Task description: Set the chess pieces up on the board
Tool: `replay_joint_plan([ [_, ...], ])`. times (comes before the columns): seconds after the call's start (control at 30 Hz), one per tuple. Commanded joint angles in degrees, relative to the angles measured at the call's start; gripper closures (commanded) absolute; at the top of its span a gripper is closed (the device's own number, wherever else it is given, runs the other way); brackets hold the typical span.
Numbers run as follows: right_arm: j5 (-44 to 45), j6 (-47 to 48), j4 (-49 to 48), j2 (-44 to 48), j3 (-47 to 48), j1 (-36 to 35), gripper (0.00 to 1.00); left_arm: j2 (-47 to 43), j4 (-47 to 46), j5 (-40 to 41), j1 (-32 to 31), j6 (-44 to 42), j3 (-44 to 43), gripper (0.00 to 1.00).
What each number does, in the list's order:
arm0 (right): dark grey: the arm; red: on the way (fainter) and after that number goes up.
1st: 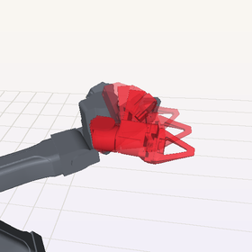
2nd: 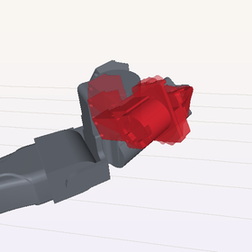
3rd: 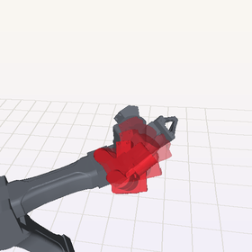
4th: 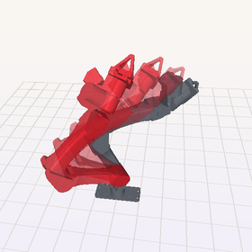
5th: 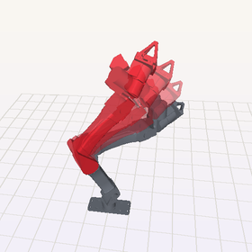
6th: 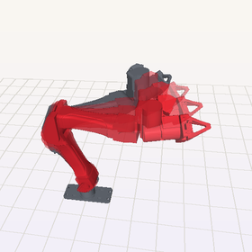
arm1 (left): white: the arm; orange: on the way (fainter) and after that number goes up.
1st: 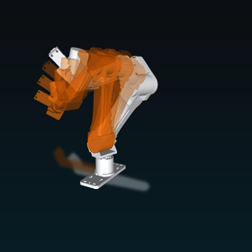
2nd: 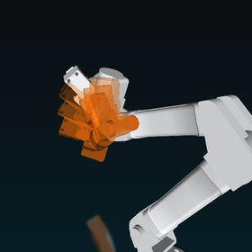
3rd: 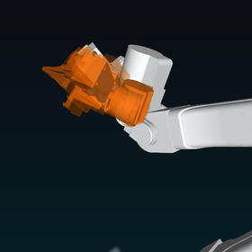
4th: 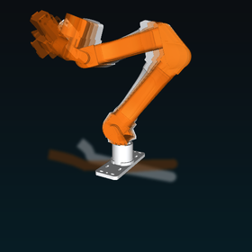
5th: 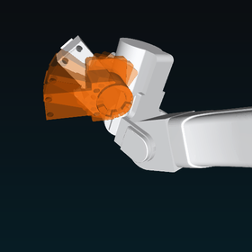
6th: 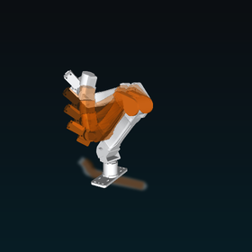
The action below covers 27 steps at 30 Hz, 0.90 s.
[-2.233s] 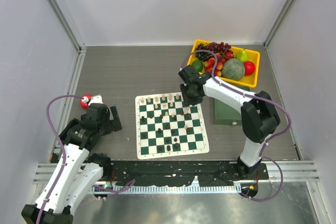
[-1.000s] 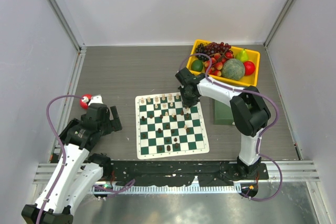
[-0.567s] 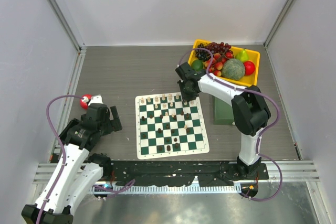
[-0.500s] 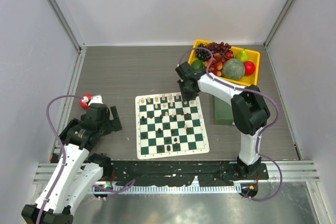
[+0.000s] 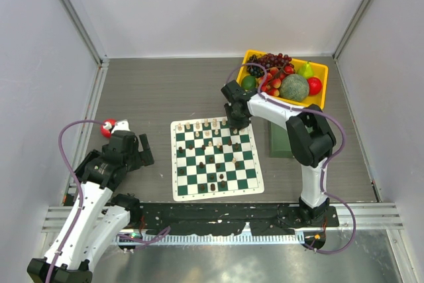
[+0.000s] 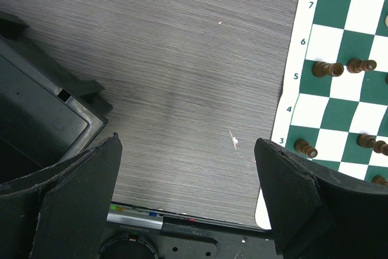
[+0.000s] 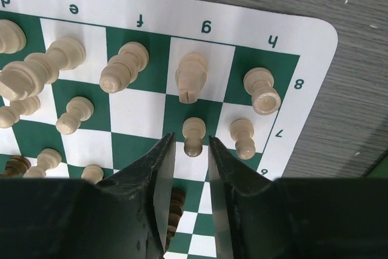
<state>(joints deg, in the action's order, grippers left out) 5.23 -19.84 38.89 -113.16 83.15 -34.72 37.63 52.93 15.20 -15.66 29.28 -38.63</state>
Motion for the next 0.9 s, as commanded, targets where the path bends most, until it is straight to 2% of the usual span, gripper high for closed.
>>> replay_joint_plan([
  [0.0,0.04,0.15,-0.67,1.36,1.31,0.09,0.63,0.08,-2.48,0.27,0.28,-0.98,-0.13,0.01],
  [0.33,0.83,0.85,5.05,12.42,2.28,-1.66,0.55,0.08,-2.56,0.09,0.19,-0.98,-0.21,0.01],
  [0.5,-0.05,-0.90,6.37,17.62,-3.77,-5.44,0.53,0.25,-2.57,-0.17,0.28,-1.06,-0.21,0.01],
  [0.87,-6.36,-4.25,4.52,18.25,-13.19,-10.10,0.54,-0.36,-2.74,-0.61,0.28,-1.15,-0.13,0.01],
])
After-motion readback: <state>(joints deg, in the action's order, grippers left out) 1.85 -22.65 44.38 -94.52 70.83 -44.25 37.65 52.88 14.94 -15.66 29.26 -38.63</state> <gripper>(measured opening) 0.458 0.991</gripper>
